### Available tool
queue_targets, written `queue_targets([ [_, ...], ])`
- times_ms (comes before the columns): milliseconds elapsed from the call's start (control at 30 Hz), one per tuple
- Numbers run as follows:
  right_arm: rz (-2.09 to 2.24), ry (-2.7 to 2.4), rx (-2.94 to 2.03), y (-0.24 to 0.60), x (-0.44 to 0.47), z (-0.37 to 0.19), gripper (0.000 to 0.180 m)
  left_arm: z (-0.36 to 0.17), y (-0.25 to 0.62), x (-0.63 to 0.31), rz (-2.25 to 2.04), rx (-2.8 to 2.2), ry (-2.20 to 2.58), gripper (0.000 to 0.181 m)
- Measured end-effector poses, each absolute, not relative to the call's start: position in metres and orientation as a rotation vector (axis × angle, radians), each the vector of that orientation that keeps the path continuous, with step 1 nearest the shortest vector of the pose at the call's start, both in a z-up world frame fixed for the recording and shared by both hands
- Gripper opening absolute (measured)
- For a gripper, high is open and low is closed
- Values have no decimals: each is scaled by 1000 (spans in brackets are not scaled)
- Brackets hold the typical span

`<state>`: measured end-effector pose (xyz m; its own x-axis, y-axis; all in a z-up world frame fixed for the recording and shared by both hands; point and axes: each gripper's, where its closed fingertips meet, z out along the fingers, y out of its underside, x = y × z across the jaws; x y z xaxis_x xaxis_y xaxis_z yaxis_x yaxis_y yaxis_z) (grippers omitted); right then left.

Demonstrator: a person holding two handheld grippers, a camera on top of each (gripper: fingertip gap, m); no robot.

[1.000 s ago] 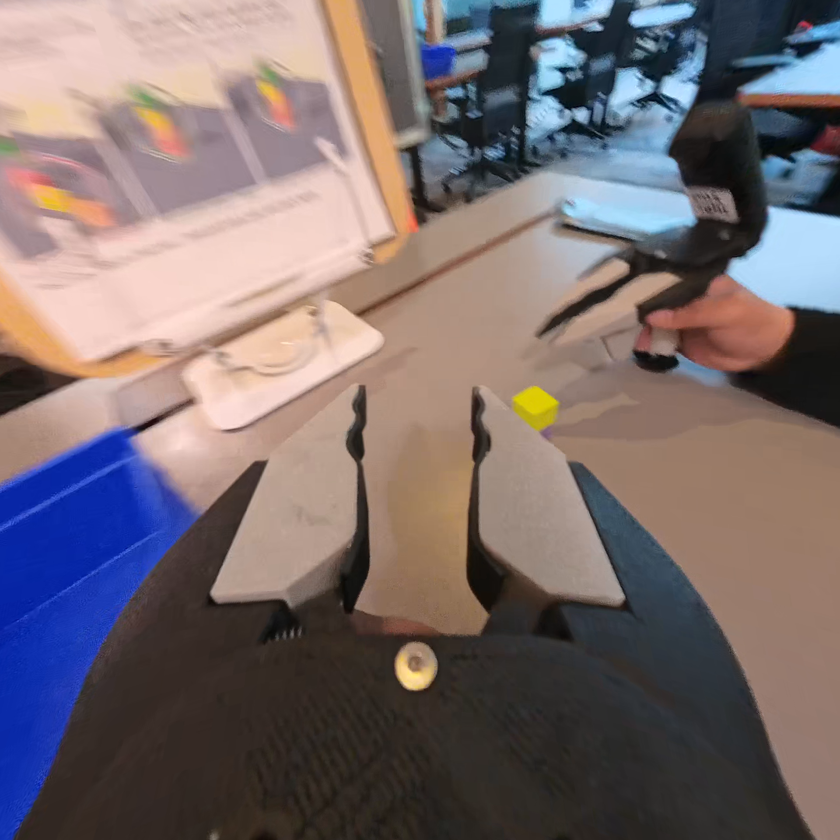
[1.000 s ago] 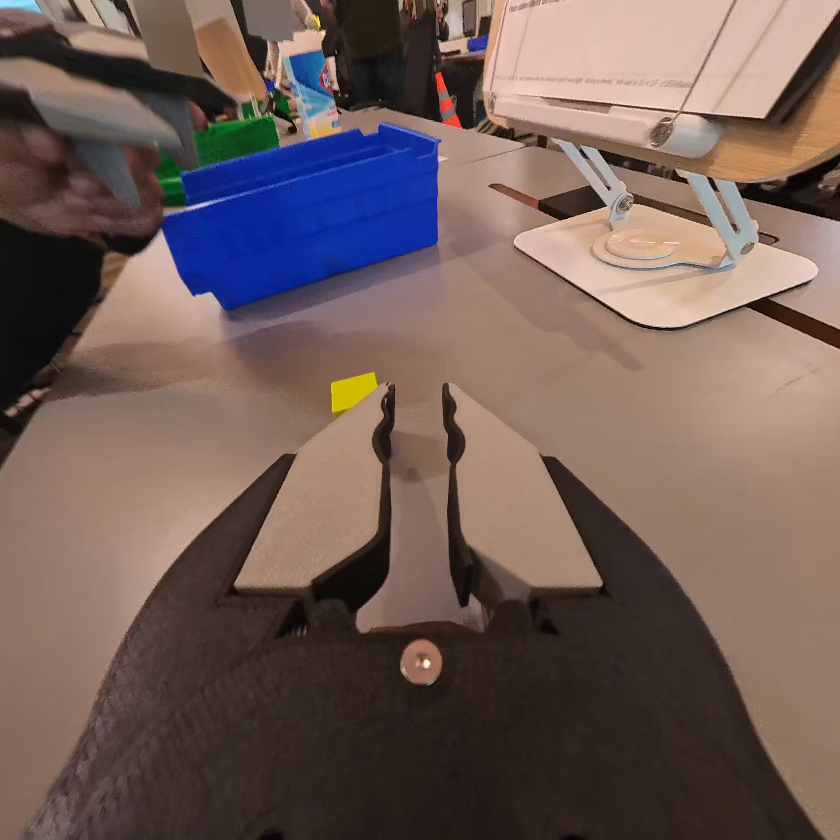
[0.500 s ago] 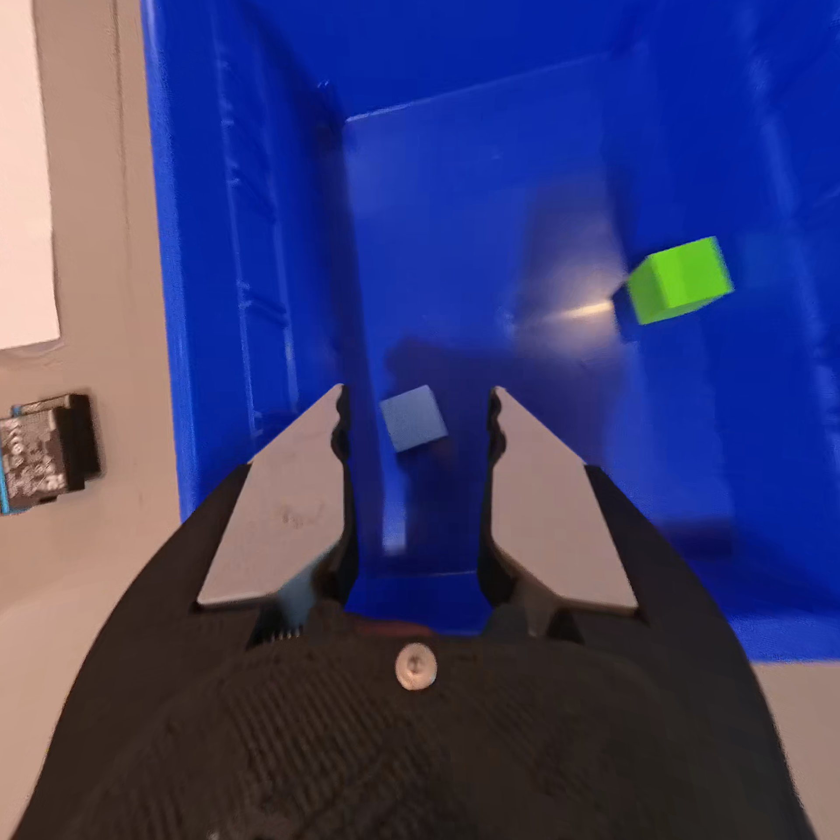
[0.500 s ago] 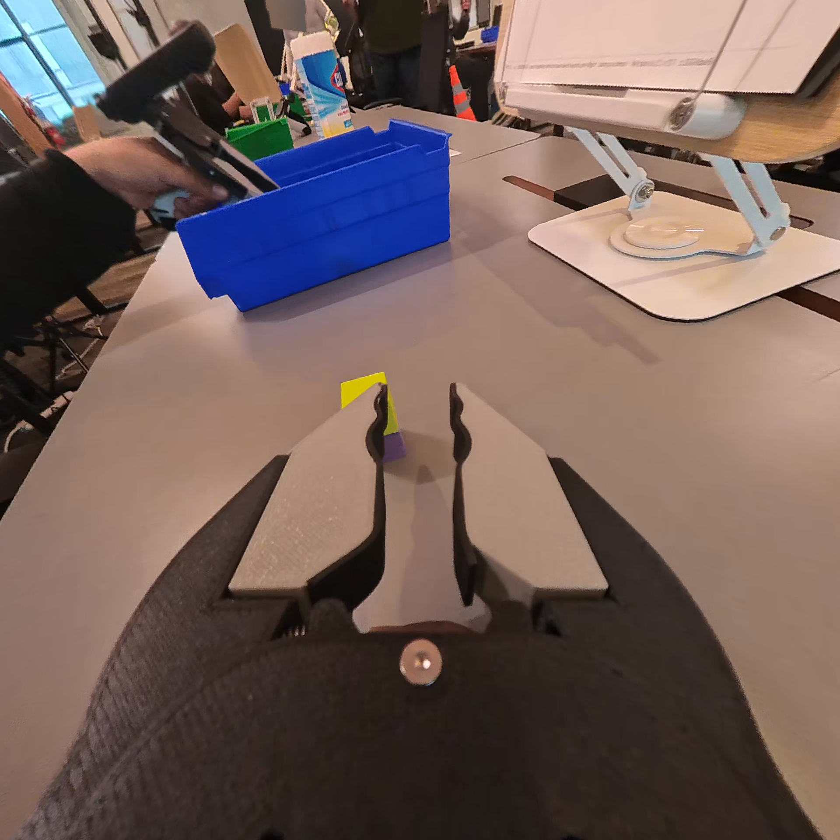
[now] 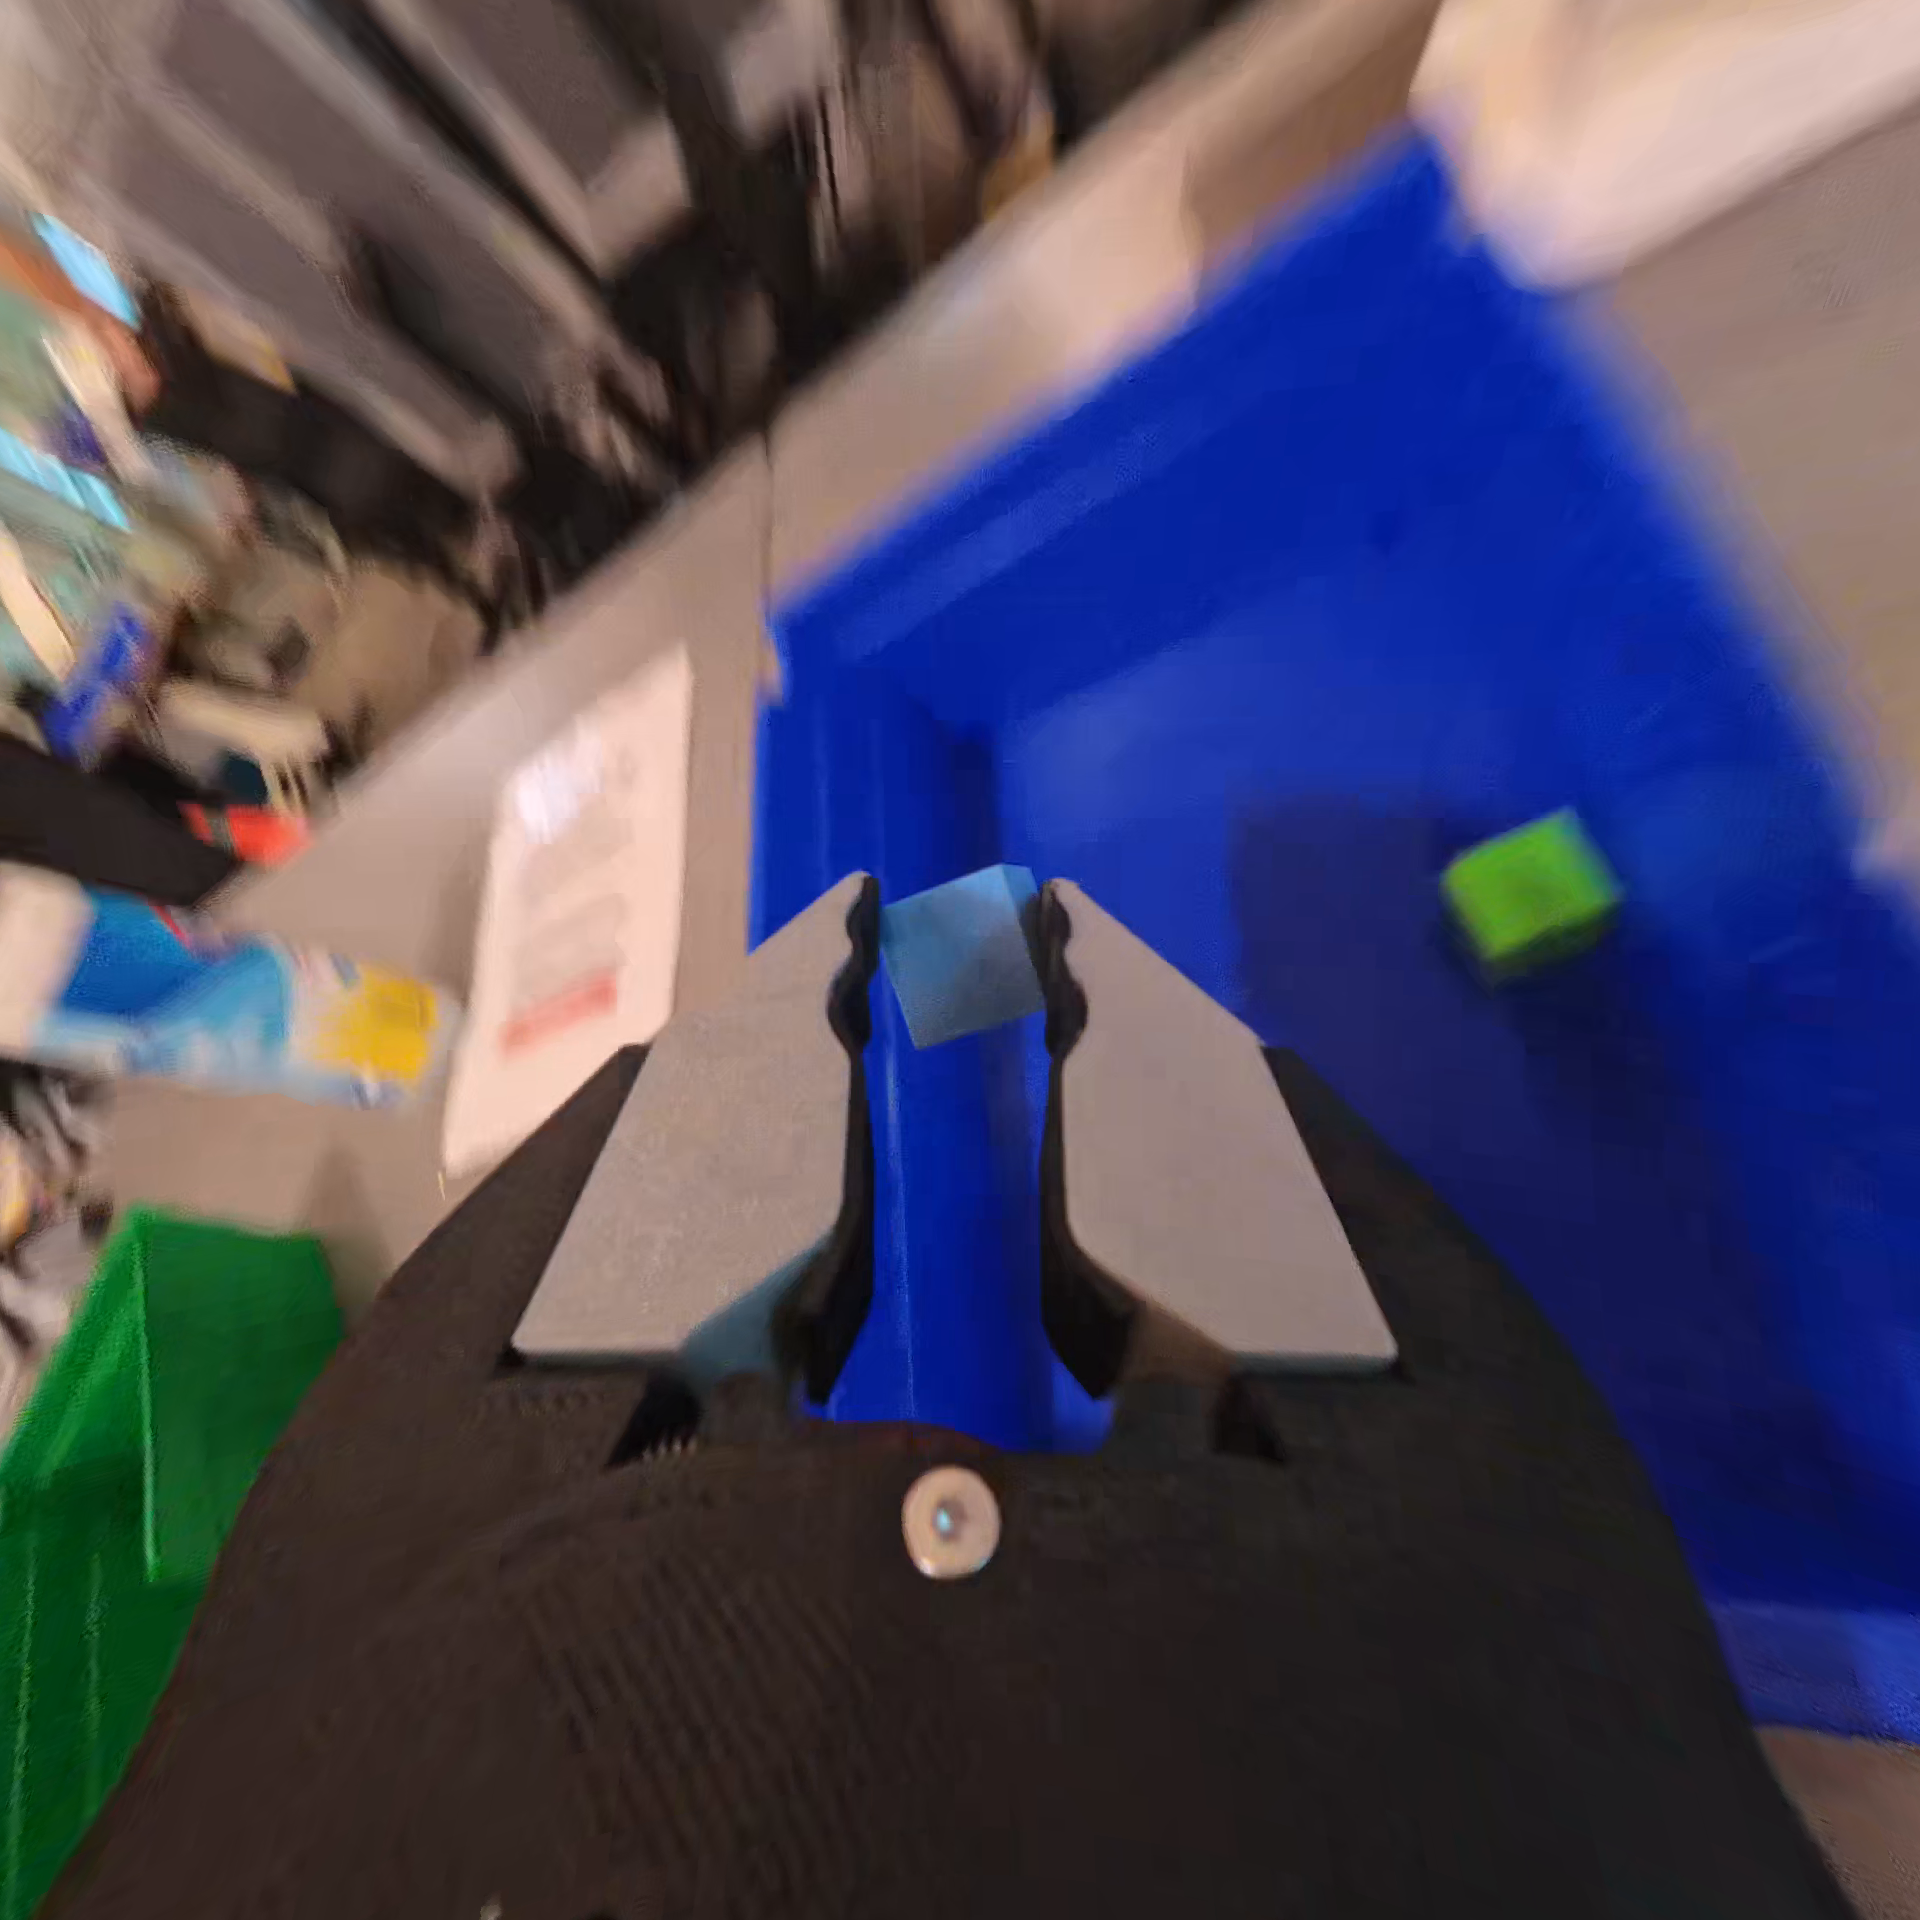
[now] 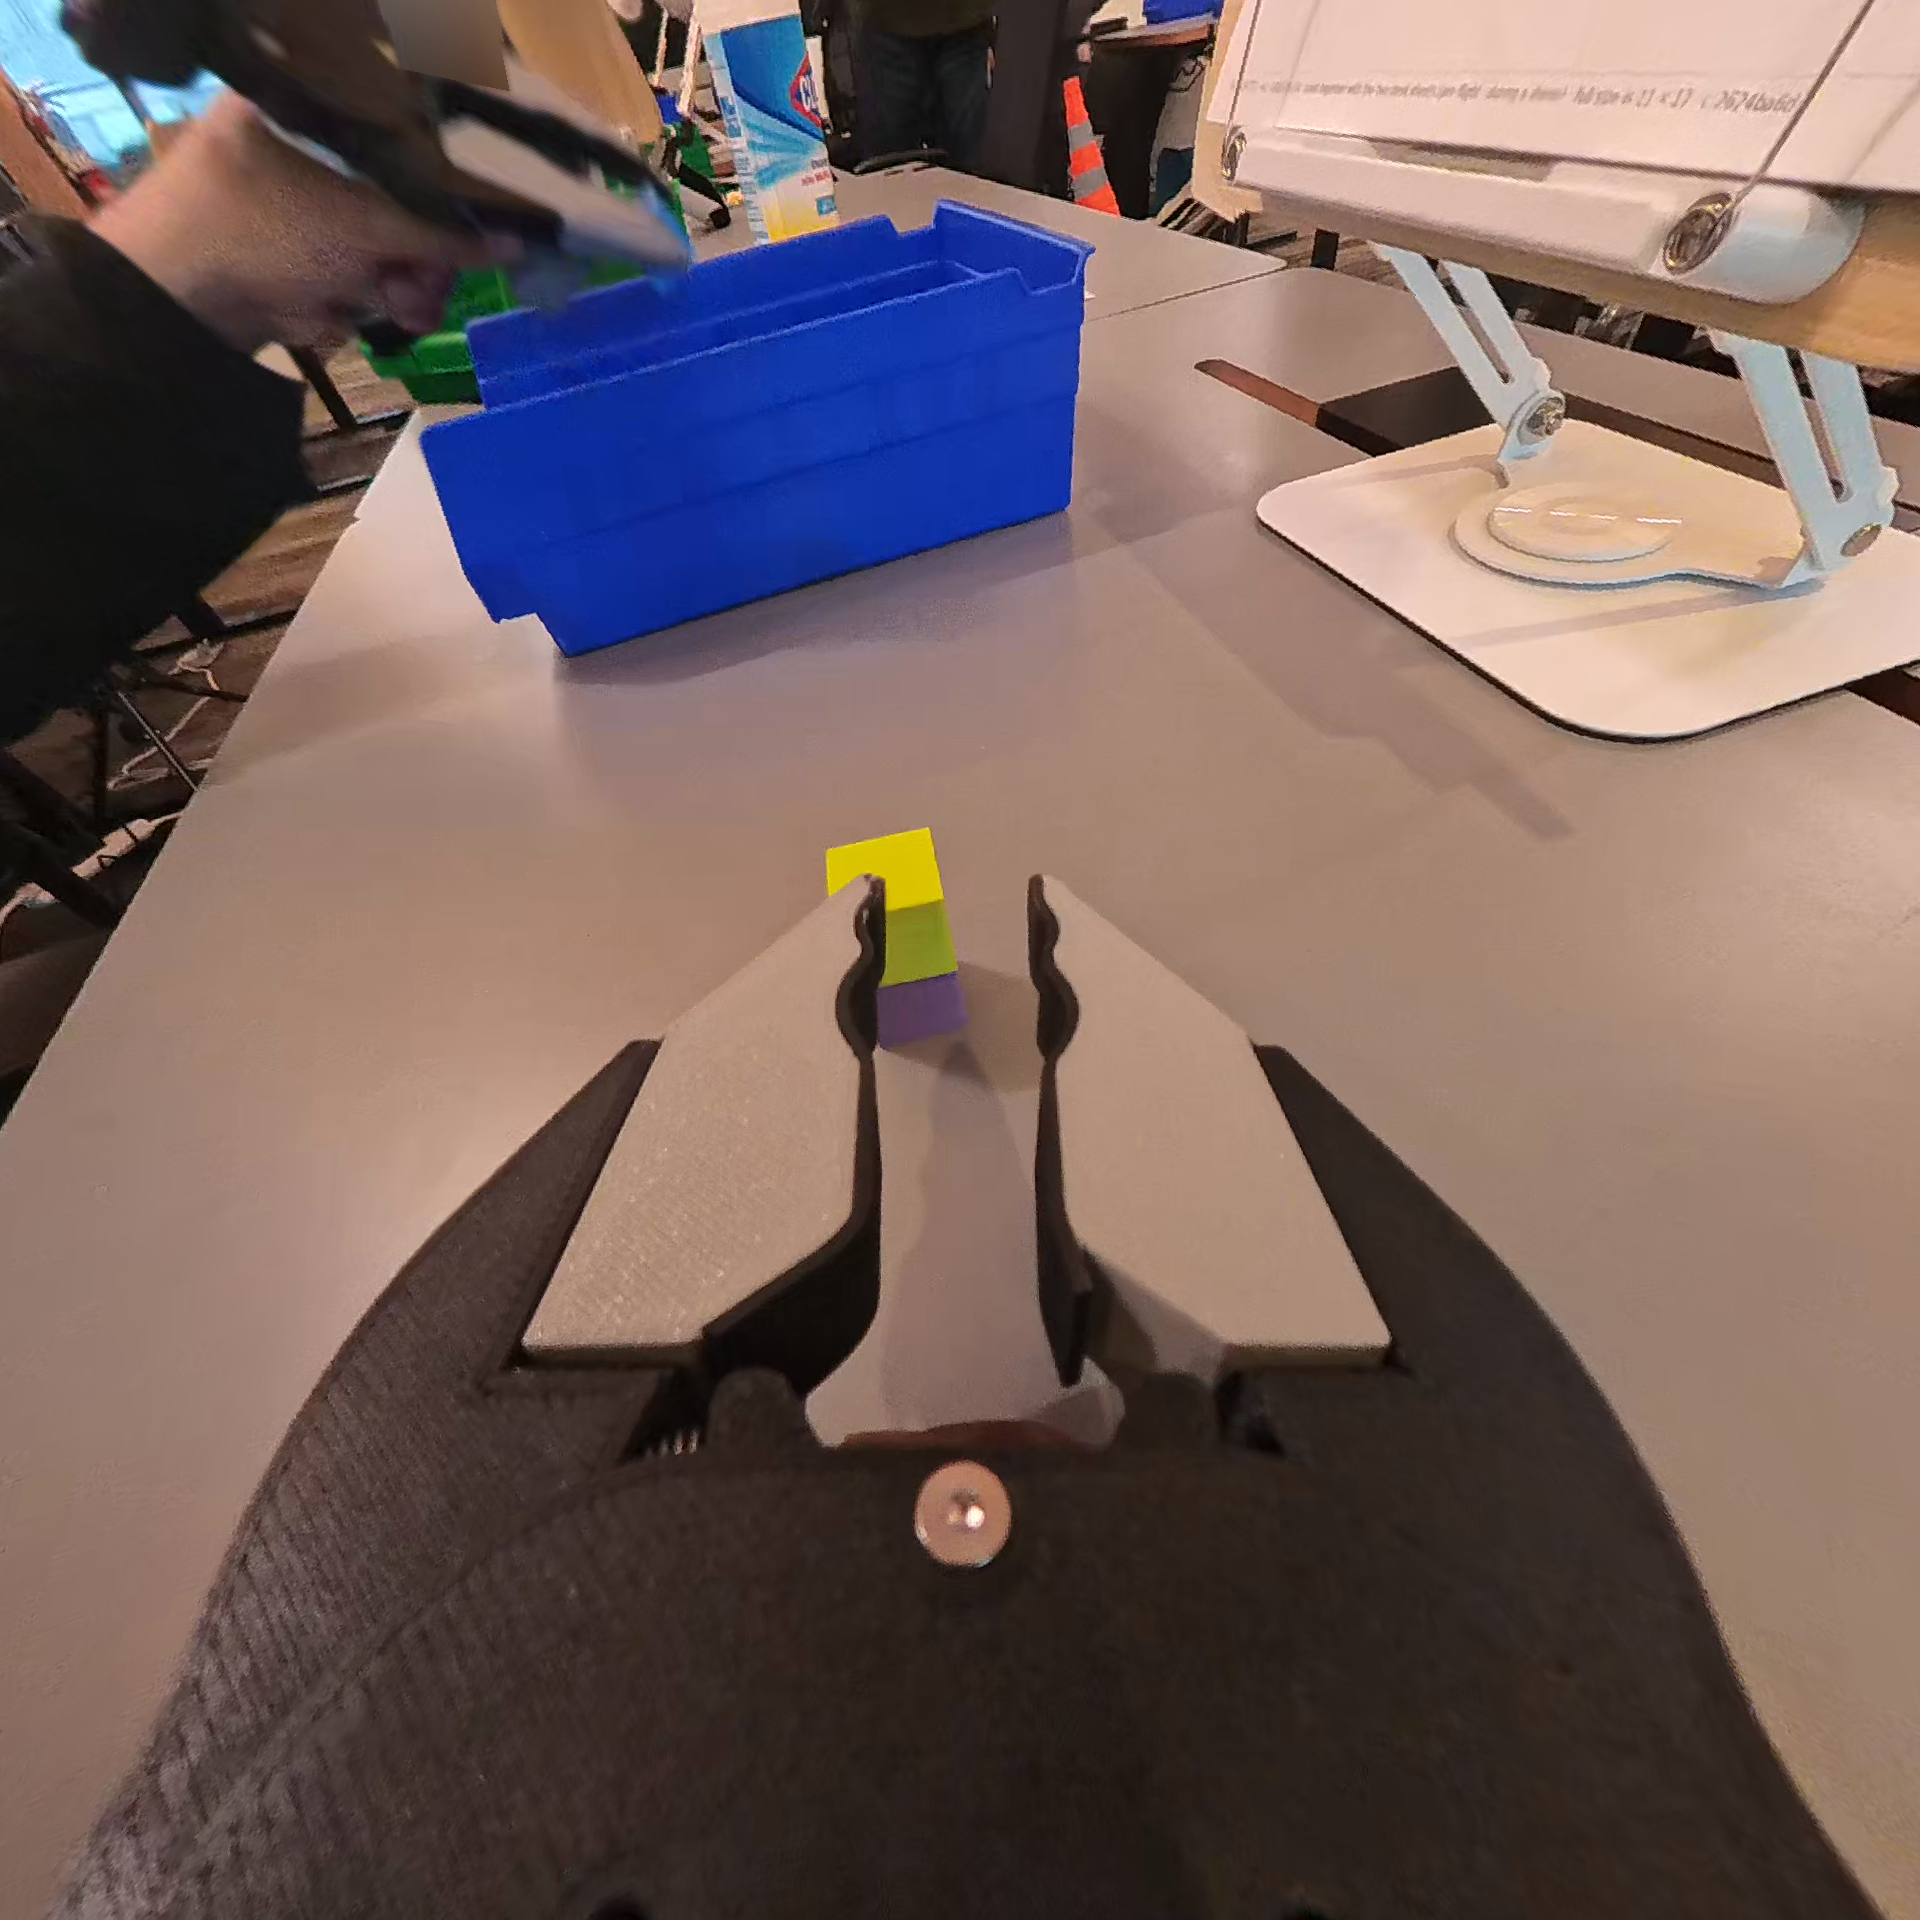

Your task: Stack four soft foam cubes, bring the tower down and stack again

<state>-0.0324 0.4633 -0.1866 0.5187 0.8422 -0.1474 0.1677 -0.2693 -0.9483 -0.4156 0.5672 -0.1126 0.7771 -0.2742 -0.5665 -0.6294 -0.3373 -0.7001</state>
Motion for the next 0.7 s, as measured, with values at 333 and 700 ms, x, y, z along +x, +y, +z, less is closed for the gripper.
queue_targets([
  [333,984,-693,-1686,457,-31,-153,33,-62,469,-121,-173,-1111,1193,29],
  [700,1079,-679,-1628,439,-46,-127,35,-143,449,-52,74,-897,1404,28],
])
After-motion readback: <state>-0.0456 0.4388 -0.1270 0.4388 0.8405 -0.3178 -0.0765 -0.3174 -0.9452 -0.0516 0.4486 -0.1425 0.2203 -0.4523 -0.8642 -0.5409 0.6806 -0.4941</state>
